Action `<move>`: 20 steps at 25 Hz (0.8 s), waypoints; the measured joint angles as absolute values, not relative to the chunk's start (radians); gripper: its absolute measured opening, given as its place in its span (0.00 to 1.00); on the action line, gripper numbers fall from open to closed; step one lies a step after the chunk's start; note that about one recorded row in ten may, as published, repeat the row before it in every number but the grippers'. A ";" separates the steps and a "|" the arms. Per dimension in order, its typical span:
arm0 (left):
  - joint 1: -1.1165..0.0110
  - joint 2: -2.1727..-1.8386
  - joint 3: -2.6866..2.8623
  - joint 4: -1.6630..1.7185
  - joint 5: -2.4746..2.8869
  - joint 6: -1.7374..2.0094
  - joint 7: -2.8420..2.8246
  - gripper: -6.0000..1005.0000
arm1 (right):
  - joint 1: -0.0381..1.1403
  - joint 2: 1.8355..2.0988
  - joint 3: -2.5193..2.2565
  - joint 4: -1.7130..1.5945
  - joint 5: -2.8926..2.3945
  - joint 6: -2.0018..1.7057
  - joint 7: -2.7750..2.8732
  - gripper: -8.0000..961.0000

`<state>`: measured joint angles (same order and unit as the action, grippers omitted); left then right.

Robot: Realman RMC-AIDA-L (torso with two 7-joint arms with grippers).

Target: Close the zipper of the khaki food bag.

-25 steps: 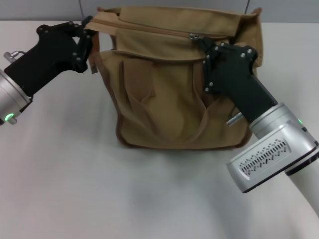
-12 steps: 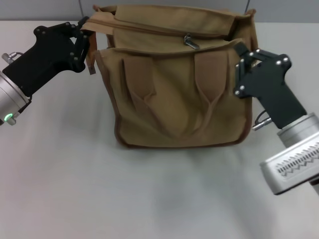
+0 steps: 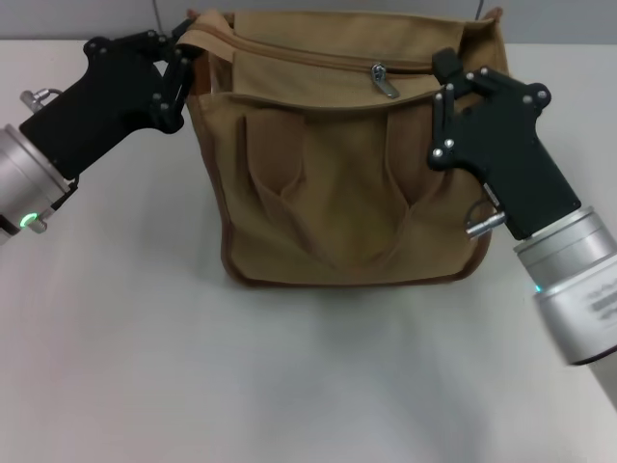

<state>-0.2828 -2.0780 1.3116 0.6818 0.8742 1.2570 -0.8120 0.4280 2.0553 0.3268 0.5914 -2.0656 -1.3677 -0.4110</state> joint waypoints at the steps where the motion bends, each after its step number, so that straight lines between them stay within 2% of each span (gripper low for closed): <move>1: -0.288 -2.078 1.312 0.679 0.874 1.257 -0.812 0.03 | 0.429 2.040 0.328 0.608 -2.082 -1.361 -0.358 0.01; 3: -0.291 -2.078 1.313 0.677 0.874 1.257 -0.812 0.03 | 0.432 2.005 0.328 0.636 -2.122 -1.348 -0.247 0.02; 4: -0.294 -2.078 1.313 0.676 0.874 1.257 -0.812 0.03 | 0.445 1.962 0.331 0.646 -2.179 -1.343 -0.092 0.02; 5: -0.294 -2.078 1.313 0.676 0.874 1.257 -0.812 0.03 | 0.445 1.962 0.331 0.646 -2.179 -1.343 -0.092 0.02; 7: -0.298 -2.079 1.313 0.676 0.874 1.256 -0.813 0.03 | 0.461 1.922 0.343 0.640 -2.249 -1.346 0.083 0.02; 9: -0.301 -2.079 1.313 0.676 0.874 1.255 -0.813 0.03 | 0.486 1.874 0.398 0.604 -2.400 -1.355 0.367 0.08; 10: -0.301 -2.079 1.313 0.676 0.874 1.255 -0.813 0.03 | 0.486 1.874 0.398 0.604 -2.400 -1.355 0.367 0.11; 11: -0.302 -2.079 1.313 0.675 0.874 1.255 -0.813 0.03 | 0.497 1.863 0.465 0.561 -2.518 -1.371 0.525 0.14; 17: -0.302 -2.080 1.318 0.678 0.875 1.259 -0.814 0.03 | 0.531 1.857 0.684 0.407 -2.840 -1.489 0.952 0.26; 20: -0.306 -2.080 1.325 0.684 0.874 1.261 -0.814 0.03 | 0.616 1.831 0.724 0.199 -2.913 -1.628 1.313 0.28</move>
<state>-0.3055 -2.0799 1.3245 0.6836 0.8741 1.2607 -0.8145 0.6155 1.8312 0.7238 0.1990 -2.9133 -1.6276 1.3126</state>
